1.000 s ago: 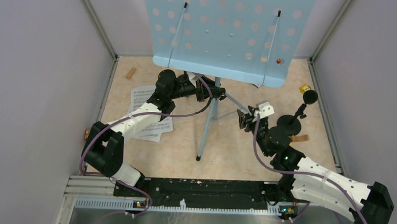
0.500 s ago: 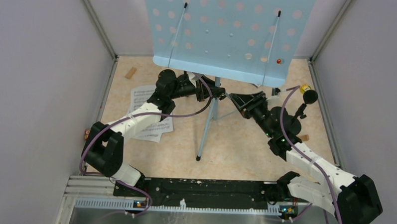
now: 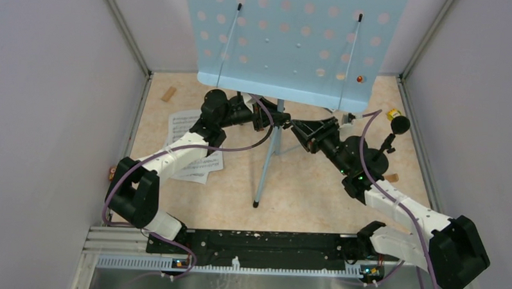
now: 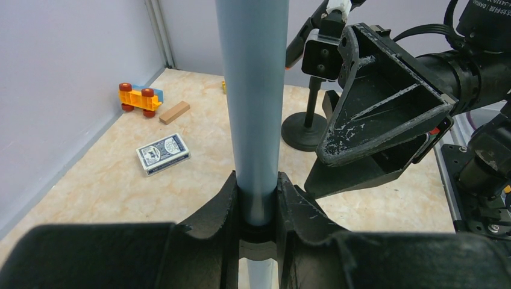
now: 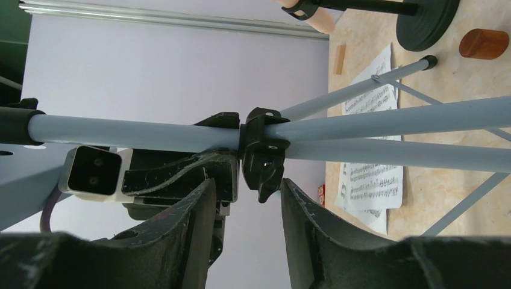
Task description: Pack up the instrument practice props
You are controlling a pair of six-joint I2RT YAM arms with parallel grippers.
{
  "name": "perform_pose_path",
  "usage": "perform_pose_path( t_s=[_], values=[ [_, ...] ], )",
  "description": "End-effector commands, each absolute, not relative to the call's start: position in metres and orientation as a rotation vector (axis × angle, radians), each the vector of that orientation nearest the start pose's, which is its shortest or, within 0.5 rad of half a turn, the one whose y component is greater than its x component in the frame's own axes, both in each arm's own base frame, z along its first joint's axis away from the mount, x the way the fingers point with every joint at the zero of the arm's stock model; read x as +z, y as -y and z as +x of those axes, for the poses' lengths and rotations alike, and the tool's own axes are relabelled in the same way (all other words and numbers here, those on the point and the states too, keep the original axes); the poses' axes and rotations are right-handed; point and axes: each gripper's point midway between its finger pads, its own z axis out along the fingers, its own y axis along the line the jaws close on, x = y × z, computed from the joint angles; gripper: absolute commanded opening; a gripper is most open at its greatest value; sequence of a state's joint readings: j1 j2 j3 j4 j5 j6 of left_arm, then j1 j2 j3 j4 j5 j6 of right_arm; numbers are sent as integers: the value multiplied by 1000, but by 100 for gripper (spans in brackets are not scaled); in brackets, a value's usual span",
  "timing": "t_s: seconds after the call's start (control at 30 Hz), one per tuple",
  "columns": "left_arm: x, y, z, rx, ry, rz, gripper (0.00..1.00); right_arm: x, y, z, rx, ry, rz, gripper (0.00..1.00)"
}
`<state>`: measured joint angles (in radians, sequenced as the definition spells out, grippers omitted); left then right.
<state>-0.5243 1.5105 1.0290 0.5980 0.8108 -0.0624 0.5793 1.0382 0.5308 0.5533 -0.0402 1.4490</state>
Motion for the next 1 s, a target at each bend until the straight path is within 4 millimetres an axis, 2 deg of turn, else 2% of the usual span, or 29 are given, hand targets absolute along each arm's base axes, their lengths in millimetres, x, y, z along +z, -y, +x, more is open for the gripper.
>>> perform_pose_path(
  t_s=[0.0,0.43,0.57,0.7,0.83,0.97],
  values=[
    [269,339,322,-1068,-1321,1033,0,288,-245,289,1606,-1597,704,44],
    [267,339,322,-1077,-1327,1036,0,283,-260,296,1648,-1633,677,41],
    [267,339,322,-1075,-1326,1035,0,282,-261,299,1646,-1627,686,30],
    [267,340,322,-1076,-1328,1036,0,282,-264,300,1669,-1621,679,23],
    [268,339,322,-1073,-1325,1036,0,285,-266,302,1661,-1606,628,0],
    [268,339,322,-1072,-1323,1036,0,291,-267,305,1483,-1586,379,0]
  ],
)
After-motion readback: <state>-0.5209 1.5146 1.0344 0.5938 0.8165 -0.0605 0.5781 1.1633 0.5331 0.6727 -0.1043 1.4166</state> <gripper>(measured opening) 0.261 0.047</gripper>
